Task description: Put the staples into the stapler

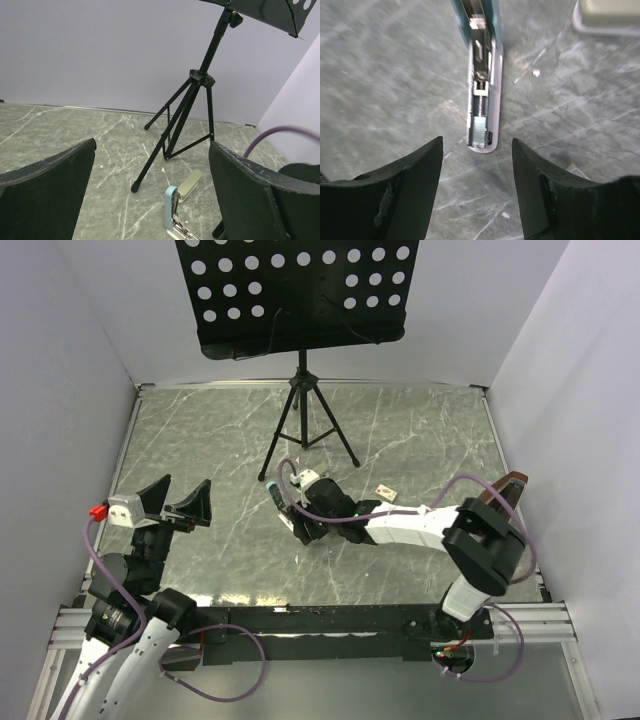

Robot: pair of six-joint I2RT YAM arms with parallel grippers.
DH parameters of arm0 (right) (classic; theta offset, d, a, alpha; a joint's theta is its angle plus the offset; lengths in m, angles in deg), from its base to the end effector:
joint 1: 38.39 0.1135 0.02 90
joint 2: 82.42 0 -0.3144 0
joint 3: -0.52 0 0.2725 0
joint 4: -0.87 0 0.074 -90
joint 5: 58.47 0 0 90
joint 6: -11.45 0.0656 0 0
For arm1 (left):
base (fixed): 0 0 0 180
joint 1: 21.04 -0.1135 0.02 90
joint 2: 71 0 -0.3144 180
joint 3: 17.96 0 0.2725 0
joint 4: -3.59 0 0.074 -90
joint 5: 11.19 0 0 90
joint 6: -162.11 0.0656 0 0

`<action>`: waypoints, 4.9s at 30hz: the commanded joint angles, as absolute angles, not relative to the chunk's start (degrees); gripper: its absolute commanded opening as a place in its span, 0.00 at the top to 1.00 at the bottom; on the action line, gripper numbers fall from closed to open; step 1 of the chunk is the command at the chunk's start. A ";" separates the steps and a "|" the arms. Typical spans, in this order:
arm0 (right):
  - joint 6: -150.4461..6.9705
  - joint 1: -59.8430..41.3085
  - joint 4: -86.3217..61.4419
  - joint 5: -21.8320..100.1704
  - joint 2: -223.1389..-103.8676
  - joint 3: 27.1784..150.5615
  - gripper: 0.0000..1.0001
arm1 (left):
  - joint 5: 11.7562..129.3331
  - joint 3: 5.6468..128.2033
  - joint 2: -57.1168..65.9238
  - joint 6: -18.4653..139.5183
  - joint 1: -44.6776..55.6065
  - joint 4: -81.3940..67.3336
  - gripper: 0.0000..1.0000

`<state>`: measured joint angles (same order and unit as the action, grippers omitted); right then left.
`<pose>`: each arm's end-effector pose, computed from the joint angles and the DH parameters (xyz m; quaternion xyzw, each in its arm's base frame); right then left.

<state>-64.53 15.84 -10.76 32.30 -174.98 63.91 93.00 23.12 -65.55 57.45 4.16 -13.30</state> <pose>0.2200 0.3069 0.2036 -0.3152 0.8529 0.2386 0.3412 0.0601 -0.0105 0.3463 -0.0469 0.5849 -0.2073 0.7828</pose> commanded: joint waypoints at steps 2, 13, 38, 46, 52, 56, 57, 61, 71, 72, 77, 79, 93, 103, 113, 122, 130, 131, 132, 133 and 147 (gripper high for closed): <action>-64.67 16.62 -9.83 31.79 -179.19 65.71 0.37 | 91.46 23.76 -65.29 57.96 3.57 -12.04 0.01; -66.42 17.24 -9.21 31.62 -182.79 67.73 0.51 | 89.18 23.76 -63.71 58.04 3.49 -11.77 0.00; -72.31 17.07 -8.76 30.47 -177.52 64.65 0.88 | 75.91 22.71 -58.08 61.65 2.87 -9.49 0.00; -72.40 13.20 -11.58 35.92 -180.42 67.20 0.78 | 75.12 22.97 -56.59 61.47 2.35 -9.66 0.01; -72.84 12.85 -12.99 36.45 -181.39 67.99 0.52 | 75.12 22.97 -56.59 61.56 2.17 -9.66 0.00; -73.19 12.93 -12.81 35.75 -181.30 67.99 0.48 | 75.03 22.97 -56.76 61.56 2.08 -9.75 0.01; -73.28 12.93 -12.72 35.40 -181.13 67.90 0.46 | 75.03 22.97 -56.85 61.56 2.08 -9.75 0.01; -73.45 12.93 -12.02 35.04 -180.33 67.29 0.46 | 74.76 22.97 -56.85 61.56 1.99 -9.75 0.00; -74.42 13.02 -10.00 35.40 -180.42 67.20 0.55 | 73.88 22.88 -56.33 61.56 1.73 -9.57 0.01; -74.51 12.93 -9.82 35.40 -180.42 67.20 0.57 | 73.80 22.79 -56.15 61.47 1.73 -9.57 0.01; -74.77 12.93 -9.65 34.87 -179.81 66.68 0.68 | 71.96 22.18 -54.23 61.73 1.64 -8.01 0.01; -74.77 12.93 -9.47 35.39 -179.28 66.41 0.73 | 69.76 22.61 -52.99 62.87 1.64 -8.25 0.01; -78.03 12.93 -9.47 42.24 -164.52 60.52 1.00 | 43.69 20.42 -50.79 76.85 1.55 -5.61 0.01; -83.82 13.02 -13.69 51.47 -149.15 56.57 1.00 | 29.24 26.39 -44.46 84.75 1.46 -14.22 0.01; -85.93 13.29 -14.83 56.40 -141.58 53.14 1.00 | 22.48 29.30 -38.31 85.91 -1.69 -16.17 0.01; -86.20 13.37 -14.04 58.16 -140.17 52.52 1.00 | 11.67 32.81 -29.18 86.87 -3.28 -15.64 0.09; -86.29 13.37 -13.43 58.51 -139.64 52.00 1.00 | 4.10 39.40 -19.42 93.19 -3.37 -22.04 0.18; -86.29 13.46 -13.51 58.60 -139.64 52.00 1.00 | 3.75 40.01 -18.63 94.33 -3.37 -24.14 0.19; -86.20 13.37 -13.25 58.77 -139.47 51.91 1.00 | 3.40 40.98 -17.14 95.82 -3.46 -25.03 0.20; -86.20 13.46 -13.08 58.86 -139.38 51.73 1.00 | 2.18 41.60 -16.34 96.79 -3.46 -26.17 0.22; -86.11 13.46 -12.55 59.65 -140.60 52.00 1.00 | -4.16 50.47 -5.00 117.54 -3.28 -50.61 0.55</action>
